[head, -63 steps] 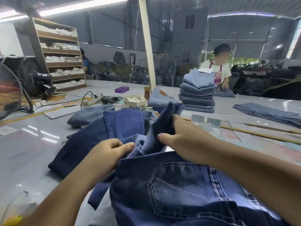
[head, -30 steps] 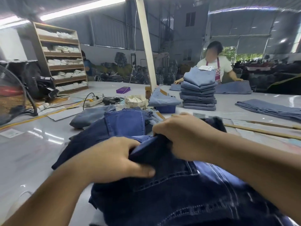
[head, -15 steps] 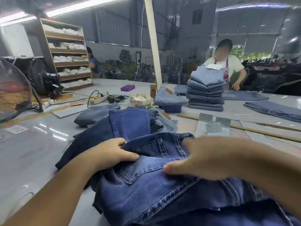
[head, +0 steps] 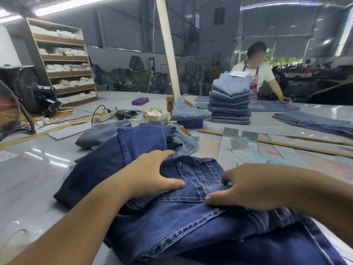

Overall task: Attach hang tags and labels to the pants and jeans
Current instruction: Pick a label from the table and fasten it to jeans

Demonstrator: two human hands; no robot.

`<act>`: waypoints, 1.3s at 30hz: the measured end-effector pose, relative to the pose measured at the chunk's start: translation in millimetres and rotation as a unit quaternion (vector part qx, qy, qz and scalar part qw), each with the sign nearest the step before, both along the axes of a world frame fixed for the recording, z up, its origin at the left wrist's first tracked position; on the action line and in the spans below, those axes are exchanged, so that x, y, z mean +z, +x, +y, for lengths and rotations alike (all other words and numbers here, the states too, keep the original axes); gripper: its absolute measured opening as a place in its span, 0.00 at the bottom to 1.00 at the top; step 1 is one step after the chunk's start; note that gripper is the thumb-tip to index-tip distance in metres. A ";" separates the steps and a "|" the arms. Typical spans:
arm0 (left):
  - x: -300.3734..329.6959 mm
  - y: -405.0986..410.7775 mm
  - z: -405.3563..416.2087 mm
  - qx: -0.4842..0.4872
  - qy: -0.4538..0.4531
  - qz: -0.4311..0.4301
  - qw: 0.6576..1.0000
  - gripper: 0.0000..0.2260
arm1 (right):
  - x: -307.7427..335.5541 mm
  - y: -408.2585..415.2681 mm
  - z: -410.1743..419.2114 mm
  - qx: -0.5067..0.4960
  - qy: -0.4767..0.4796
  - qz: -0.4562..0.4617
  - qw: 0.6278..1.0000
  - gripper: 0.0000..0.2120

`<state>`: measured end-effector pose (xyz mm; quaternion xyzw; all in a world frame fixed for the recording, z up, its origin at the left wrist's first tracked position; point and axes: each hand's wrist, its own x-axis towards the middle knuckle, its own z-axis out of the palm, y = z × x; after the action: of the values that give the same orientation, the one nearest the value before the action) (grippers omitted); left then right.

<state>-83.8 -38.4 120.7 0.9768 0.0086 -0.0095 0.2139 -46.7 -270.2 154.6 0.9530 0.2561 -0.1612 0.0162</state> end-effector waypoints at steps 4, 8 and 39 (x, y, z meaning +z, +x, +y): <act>8.2 1.5 -41.6 -0.099 0.039 -0.017 0.994 0.42 | 10.9 -12.7 -16.6 0.042 0.087 -0.023 0.995 0.20; 26.9 -2.9 -68.0 -0.145 -0.023 -0.030 0.989 0.32 | 29.6 -32.1 -36.9 0.006 0.185 -0.083 0.979 0.14; 53.1 -42.8 -74.8 0.000 -0.290 -0.307 0.906 0.07 | 7.3 0.6 -37.5 -0.084 0.121 -0.046 0.988 0.57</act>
<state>-126.7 -113.2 173.8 0.8262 -0.0611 0.2889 0.4797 -46.0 -307.6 162.0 0.9725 0.1916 -0.0861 -0.1010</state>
